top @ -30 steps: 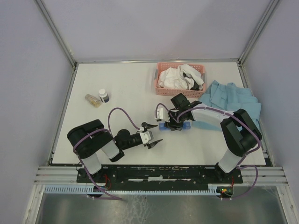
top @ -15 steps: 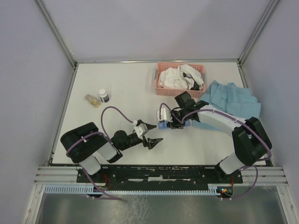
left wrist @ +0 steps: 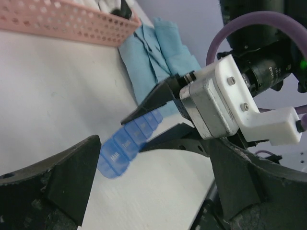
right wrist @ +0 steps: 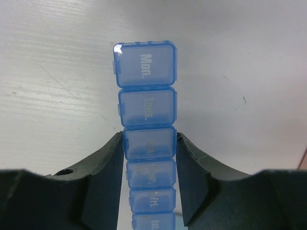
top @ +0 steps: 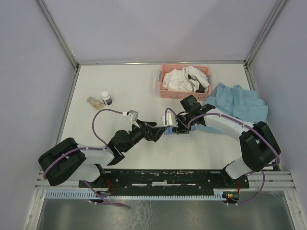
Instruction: Sort the pills into containers
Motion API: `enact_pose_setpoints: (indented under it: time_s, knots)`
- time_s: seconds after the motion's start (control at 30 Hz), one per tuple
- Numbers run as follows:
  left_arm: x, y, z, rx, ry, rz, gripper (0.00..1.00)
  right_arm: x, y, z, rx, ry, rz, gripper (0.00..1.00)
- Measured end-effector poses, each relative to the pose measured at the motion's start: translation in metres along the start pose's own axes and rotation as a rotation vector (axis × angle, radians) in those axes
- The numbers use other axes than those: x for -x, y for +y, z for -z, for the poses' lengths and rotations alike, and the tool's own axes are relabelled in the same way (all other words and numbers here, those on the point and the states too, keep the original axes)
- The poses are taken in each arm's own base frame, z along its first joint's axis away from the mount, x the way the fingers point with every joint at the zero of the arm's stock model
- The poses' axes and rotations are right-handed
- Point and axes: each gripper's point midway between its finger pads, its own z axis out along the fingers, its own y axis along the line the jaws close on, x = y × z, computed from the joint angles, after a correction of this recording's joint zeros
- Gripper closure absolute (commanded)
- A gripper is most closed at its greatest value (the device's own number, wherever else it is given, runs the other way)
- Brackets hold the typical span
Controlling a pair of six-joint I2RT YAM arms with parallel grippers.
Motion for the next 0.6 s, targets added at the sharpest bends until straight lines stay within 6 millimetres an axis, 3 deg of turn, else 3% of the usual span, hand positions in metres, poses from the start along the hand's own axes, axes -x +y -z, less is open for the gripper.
enact_pose_setpoints:
  time_s: [0.17,0.4,0.6]
  knots:
    - [-0.006,-0.001,-0.017,0.101,0.082,0.171,0.05,0.0,-0.006,0.006,-0.028,-0.004,-0.01,0.61]
    - [-0.034,0.03,-0.011,0.26,0.151,0.282,0.08,0.006,-0.003,0.007,-0.021,-0.023,0.0,0.62]
    - [-0.034,0.04,-0.006,0.28,0.127,0.325,0.11,0.009,-0.002,0.009,-0.021,-0.036,0.005,0.62]
